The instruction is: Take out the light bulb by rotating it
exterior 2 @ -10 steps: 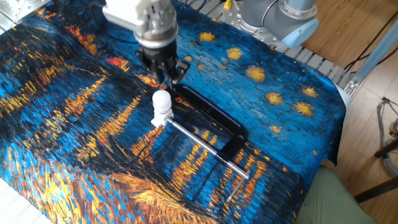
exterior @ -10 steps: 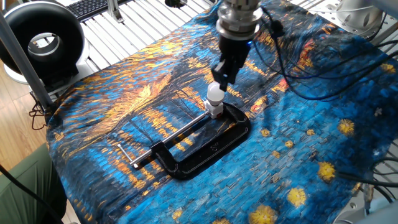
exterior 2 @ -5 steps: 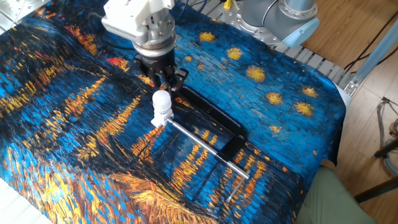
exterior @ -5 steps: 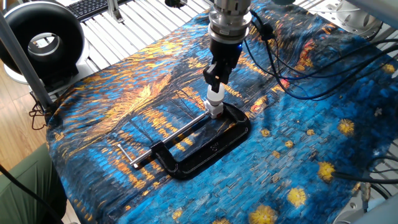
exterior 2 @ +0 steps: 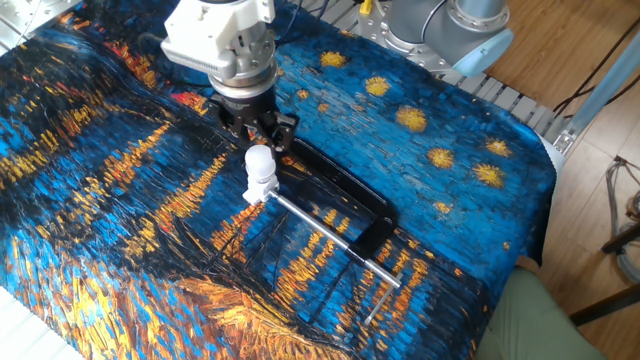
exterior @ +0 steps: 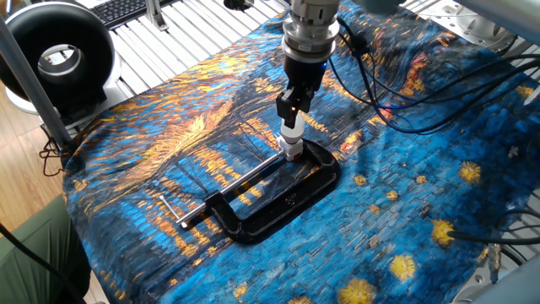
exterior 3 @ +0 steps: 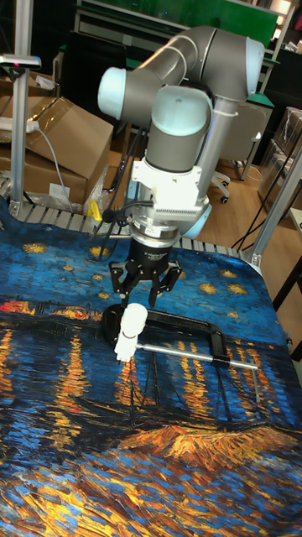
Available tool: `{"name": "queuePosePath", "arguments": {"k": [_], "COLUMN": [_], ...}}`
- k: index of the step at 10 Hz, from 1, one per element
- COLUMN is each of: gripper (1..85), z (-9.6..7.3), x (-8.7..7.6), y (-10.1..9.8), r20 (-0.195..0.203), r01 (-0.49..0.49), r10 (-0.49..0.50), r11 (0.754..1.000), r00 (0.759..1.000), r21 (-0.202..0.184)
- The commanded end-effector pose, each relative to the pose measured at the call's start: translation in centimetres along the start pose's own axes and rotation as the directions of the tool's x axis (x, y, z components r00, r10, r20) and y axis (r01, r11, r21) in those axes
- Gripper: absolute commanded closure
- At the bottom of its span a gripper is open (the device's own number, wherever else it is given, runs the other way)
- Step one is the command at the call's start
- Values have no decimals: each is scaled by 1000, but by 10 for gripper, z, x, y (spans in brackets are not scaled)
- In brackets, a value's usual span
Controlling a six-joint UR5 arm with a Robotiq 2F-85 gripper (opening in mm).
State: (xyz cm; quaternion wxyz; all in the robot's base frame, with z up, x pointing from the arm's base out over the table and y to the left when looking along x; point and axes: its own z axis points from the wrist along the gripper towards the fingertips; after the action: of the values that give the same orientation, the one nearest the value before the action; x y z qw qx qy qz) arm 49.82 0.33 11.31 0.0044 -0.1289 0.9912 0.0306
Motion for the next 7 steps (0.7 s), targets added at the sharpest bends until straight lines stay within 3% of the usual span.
{"name": "queuePosePath", "arguments": {"k": [1, 7], "gripper": [313, 307], "z": [4, 13], "x": [-2, -5], "y": [-1, 6], "r20": [5, 16], "r01": [24, -26], "r10": [-24, 27], "r11": [1000, 999], "r00": [1000, 1000], "r21": [-8, -29]}}
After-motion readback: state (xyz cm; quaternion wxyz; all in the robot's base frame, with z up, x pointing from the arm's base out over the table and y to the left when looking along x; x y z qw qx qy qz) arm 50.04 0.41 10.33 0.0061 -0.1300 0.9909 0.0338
